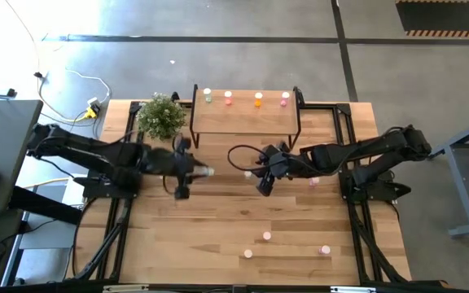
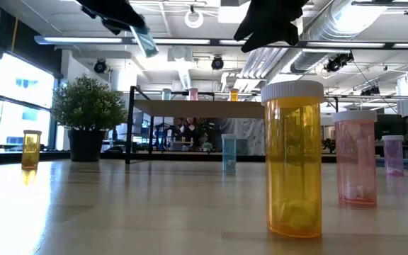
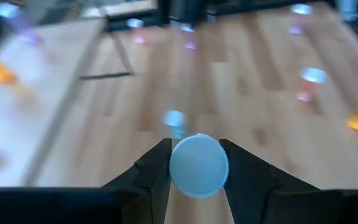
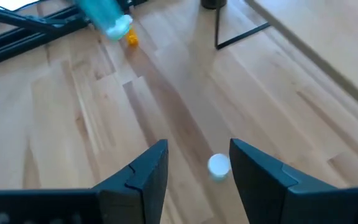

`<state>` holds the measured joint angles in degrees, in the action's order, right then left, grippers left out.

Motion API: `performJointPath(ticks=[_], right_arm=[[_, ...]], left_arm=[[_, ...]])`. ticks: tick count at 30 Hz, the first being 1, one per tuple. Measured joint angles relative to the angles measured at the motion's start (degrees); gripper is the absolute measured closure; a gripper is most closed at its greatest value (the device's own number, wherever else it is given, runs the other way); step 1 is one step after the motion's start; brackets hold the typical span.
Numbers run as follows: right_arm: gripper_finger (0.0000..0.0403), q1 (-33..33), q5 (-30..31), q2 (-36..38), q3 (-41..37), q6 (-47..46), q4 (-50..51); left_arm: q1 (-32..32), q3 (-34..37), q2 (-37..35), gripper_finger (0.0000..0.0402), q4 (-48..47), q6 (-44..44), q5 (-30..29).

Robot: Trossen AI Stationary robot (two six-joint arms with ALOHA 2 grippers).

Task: Pick and place medicine bottles onto shelf by color
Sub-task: Put the bottom blue pill bottle on the shelf aligned with the other blue pill bottle

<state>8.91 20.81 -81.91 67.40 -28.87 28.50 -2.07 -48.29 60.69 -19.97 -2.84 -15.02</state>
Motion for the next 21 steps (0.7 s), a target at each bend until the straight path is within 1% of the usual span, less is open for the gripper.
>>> performJointPath(ticks=[2, 6, 13, 17, 21], right_arm=[[0.0240, -1.4, -0.6, 0.5, 0.0, 0.8, 0.0], [0.0240, -4.5, -3.0, 2.6, 0.0, 3.0, 0.3], [0.0240, -9.8, -3.3, 6.4, 0.0, 7.7, 1.4], [0.0240, -12.8, -3.4, 7.4, 0.0, 9.6, 4.1], [0.0240, -15.5, -3.5, 7.4, 0.0, 10.3, 7.3]], left_arm=[[4.0, -1.2, 0.0, 0.0284, -0.1, -2.1, 1.3], [11.7, -3.8, 0.0, 0.0284, -0.8, -4.9, 6.2], [24.7, -7.3, 0.2, 0.0284, -1.7, -8.9, 11.6], [31.3, -9.9, 1.7, 0.0284, -2.0, -10.0, 15.1], [36.9, -13.6, 4.6, 0.0284, -3.5, -11.3, 17.5]])
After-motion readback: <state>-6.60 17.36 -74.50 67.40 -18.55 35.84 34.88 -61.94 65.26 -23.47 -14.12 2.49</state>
